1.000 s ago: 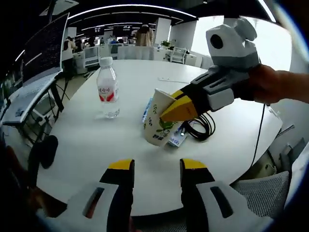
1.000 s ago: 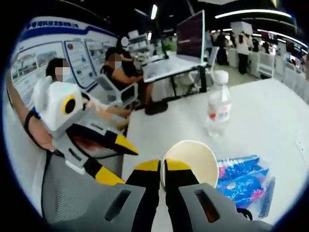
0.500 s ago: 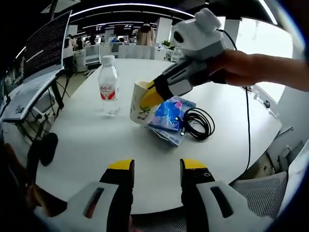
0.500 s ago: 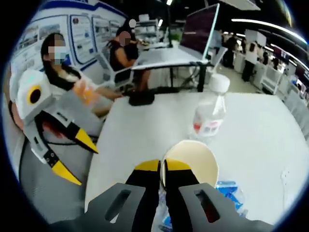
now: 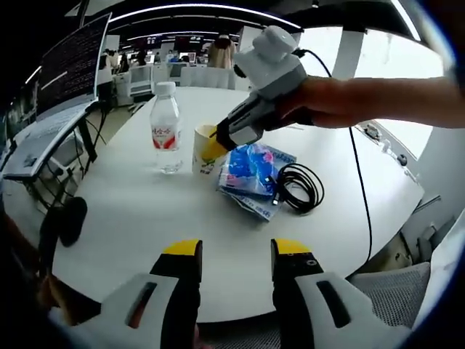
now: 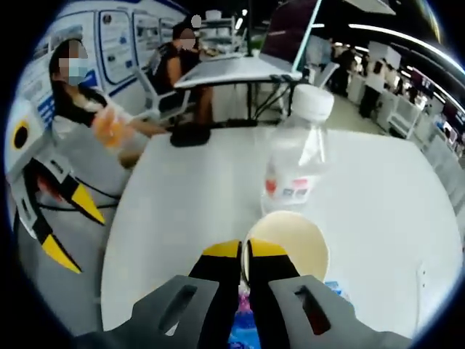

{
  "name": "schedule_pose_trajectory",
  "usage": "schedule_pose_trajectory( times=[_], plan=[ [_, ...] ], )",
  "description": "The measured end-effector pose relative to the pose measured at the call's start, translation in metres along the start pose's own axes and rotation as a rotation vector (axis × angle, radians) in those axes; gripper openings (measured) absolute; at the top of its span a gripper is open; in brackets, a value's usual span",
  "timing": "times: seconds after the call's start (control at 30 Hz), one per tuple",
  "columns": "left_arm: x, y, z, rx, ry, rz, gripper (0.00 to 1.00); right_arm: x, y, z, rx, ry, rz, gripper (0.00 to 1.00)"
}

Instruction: Arrange the tabletop items into an orderly group along one side of the table until the central work area is clear of visible clutter.

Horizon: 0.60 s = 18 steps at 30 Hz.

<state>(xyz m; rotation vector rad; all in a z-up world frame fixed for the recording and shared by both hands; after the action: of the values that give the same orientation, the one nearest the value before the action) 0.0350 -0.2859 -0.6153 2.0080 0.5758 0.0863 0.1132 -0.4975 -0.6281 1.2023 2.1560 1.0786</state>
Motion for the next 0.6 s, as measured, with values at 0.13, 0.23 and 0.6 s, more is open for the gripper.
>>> schedule_pose_trajectory(
  times=[0.13,0.23,0.6],
  plan=[
    [0.002,-0.002,0.0,0.0,0.003,-0.016,0.36,-0.005,-0.004,0.008,0.018,0.0,0.002,0.0],
    [0.002,-0.003,0.0,0.002,0.001,-0.022,0.36,-0.008,-0.006,0.011,0.029,-0.009,0.02,0.0],
    [0.004,-0.005,-0.002,0.003,0.008,-0.025,0.36,-0.013,-0.003,0.028,0.056,-0.041,-0.029,0.01]
  ],
)
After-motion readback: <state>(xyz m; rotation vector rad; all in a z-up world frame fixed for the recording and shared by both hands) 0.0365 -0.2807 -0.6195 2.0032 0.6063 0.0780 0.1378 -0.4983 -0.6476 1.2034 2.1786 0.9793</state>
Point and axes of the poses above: the point that each gripper's makers call its tool centre point, and the gripper's own axes: z roughly forward along the fingers, x roughly to its left, y roughly out of its top, the point moved 10 cm from there along -z, roughly backward along the fingers, and after that the axes turned 10 degrees about -x, right-handed, at the moved point
